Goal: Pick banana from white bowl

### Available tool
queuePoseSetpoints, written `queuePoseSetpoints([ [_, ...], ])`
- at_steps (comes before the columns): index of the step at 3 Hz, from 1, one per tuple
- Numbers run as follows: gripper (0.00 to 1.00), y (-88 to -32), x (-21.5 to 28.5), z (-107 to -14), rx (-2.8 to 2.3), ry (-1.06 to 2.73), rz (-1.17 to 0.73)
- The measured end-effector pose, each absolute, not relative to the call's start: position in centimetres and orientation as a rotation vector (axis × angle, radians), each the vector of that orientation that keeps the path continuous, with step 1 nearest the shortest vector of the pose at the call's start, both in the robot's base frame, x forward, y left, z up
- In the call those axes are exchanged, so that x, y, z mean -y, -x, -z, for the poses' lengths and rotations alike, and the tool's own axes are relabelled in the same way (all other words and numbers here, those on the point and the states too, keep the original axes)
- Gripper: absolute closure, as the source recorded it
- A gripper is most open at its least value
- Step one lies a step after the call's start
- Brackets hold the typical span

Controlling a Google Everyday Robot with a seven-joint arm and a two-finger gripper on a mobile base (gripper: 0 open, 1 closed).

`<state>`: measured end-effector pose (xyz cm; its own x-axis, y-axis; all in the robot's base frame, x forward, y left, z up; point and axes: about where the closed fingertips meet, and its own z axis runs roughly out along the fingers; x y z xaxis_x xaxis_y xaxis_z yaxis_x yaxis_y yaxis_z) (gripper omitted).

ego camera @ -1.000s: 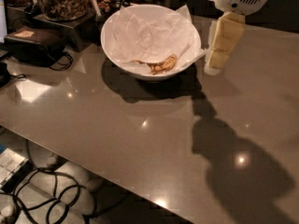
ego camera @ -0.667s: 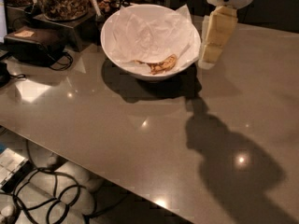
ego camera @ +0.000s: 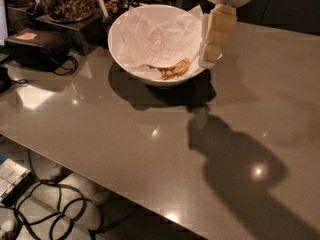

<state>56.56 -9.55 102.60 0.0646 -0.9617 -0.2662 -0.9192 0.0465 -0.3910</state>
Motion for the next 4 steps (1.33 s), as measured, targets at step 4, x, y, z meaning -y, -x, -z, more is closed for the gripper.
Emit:
queuePoseSetpoints([
  [4,0.0,-65.6,5.2,-98.4,-1.896,1.951,0.023],
])
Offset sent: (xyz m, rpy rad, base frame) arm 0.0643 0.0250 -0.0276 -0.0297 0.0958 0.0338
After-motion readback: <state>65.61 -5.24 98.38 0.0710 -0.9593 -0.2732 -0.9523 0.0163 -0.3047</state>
